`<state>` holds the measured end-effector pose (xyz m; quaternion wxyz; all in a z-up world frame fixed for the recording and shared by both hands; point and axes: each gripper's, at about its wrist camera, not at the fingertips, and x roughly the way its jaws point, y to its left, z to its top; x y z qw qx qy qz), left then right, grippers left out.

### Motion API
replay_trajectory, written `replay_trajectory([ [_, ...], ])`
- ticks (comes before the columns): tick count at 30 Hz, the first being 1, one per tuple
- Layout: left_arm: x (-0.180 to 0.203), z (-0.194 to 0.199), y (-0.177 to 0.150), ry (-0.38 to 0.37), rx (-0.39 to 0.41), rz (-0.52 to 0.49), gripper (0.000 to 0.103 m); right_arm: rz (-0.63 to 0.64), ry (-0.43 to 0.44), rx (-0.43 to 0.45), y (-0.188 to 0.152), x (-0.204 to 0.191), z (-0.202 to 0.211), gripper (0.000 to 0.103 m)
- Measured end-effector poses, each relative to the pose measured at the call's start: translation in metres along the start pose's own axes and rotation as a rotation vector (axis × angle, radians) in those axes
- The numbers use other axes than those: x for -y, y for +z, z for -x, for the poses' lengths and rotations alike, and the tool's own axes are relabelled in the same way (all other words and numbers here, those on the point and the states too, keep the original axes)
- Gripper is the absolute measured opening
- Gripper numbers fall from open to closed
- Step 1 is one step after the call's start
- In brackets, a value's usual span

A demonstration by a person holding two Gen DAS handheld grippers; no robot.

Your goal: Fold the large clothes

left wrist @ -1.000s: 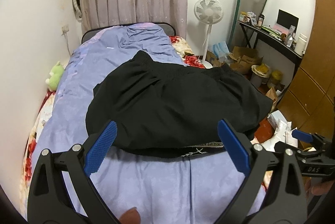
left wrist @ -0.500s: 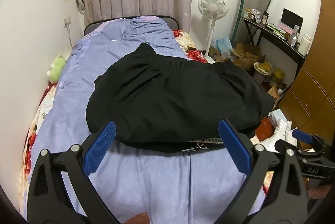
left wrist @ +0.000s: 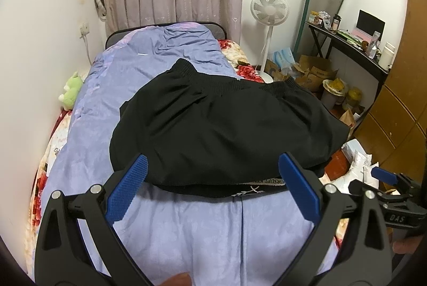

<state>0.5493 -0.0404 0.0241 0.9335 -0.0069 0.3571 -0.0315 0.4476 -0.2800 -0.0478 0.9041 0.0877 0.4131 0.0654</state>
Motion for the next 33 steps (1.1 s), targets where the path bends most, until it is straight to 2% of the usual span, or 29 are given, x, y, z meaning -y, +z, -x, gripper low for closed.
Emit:
replay_trajectory([
  [12,0.004,0.001,0.003,-0.008,-0.005,-0.004,0.096,-0.010,0.000,-0.002,-0.001,0.002,0.001,0.098],
  [15,0.003,-0.001,0.002,-0.029,-0.014,0.007,0.096,-0.012,0.002,0.001,-0.001,0.001,0.001,0.098],
  [17,0.003,-0.001,0.001,-0.072,-0.020,0.015,0.096,-0.015,0.008,0.003,-0.002,0.002,0.001,0.098],
  [22,0.003,-0.004,-0.001,-0.076,-0.066,0.037,0.096,-0.025,0.003,-0.003,-0.003,0.004,0.002,0.098],
  [25,0.004,-0.004,-0.003,-0.108,-0.066,0.020,0.096,-0.021,0.000,-0.009,-0.004,0.004,0.001,0.098],
  [27,0.007,-0.002,-0.003,-0.107,-0.062,-0.004,0.096,-0.021,-0.003,-0.011,-0.005,0.004,0.001,0.098],
  [33,0.011,-0.002,-0.001,-0.031,-0.058,-0.021,0.096,-0.023,-0.003,-0.009,-0.005,0.004,0.002,0.098],
])
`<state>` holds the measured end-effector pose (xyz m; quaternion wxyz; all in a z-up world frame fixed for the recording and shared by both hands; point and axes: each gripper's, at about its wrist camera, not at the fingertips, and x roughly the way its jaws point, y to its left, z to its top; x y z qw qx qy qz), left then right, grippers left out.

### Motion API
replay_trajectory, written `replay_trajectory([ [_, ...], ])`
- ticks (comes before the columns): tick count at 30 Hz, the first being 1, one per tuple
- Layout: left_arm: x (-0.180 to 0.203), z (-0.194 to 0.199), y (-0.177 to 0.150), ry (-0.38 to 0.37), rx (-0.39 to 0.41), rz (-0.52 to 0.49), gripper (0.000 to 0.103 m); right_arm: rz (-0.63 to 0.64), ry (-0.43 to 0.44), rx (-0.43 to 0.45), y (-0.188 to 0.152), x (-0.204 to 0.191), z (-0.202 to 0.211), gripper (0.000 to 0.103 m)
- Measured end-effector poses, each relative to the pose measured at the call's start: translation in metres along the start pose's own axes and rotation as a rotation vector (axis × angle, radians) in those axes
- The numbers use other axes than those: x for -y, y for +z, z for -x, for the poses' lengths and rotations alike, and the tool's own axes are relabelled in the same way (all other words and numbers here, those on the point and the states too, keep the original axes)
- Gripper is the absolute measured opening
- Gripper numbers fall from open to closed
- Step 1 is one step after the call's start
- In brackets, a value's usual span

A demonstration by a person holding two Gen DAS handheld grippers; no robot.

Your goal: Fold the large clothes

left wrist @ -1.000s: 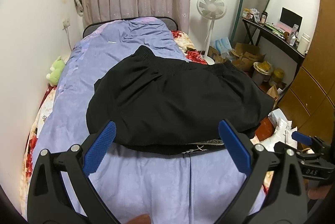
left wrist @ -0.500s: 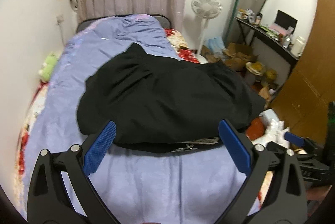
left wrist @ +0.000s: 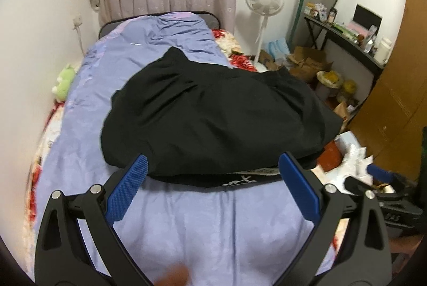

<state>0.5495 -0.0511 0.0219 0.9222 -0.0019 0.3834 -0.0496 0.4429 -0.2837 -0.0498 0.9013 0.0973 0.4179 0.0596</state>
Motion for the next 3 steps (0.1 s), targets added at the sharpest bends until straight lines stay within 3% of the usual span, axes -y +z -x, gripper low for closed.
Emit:
replay_trajectory([
  [3,0.0009,0.0020,0.0008,-0.004,0.006,-0.013,0.096,0.002,0.001,0.005,0.0007,-0.0002,0.0010,0.098],
])
